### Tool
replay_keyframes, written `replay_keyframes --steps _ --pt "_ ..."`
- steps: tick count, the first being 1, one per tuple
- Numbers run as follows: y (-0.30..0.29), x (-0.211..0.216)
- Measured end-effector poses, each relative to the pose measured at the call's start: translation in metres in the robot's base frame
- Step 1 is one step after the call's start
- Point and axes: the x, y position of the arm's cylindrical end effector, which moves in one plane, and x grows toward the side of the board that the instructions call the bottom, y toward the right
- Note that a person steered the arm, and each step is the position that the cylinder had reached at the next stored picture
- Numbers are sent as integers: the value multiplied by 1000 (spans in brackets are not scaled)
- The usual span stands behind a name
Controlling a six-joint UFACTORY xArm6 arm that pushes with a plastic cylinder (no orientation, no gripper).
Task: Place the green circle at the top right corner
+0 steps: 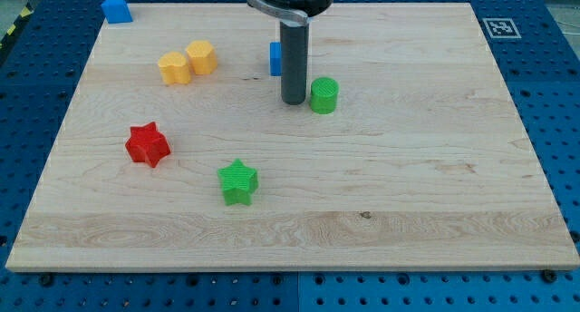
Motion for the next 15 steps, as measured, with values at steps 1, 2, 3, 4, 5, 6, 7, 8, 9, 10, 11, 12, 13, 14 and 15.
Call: replay_keyframes --steps 1,2,3,4,5,6,7,8,9,10,11,12,13,14,15 --pt "-14 8" --pt "-12 17" --pt "-1 19" --pt "24 19" --pt "37 10" --pt "49 -9" --pt "62 -24" --pt "79 -29" --pt "99 -30" --pt "110 -35" --pt "110 -45" --pt "111 -56" --pt "123 -60" --pt "143 -63" --pt "160 -69"
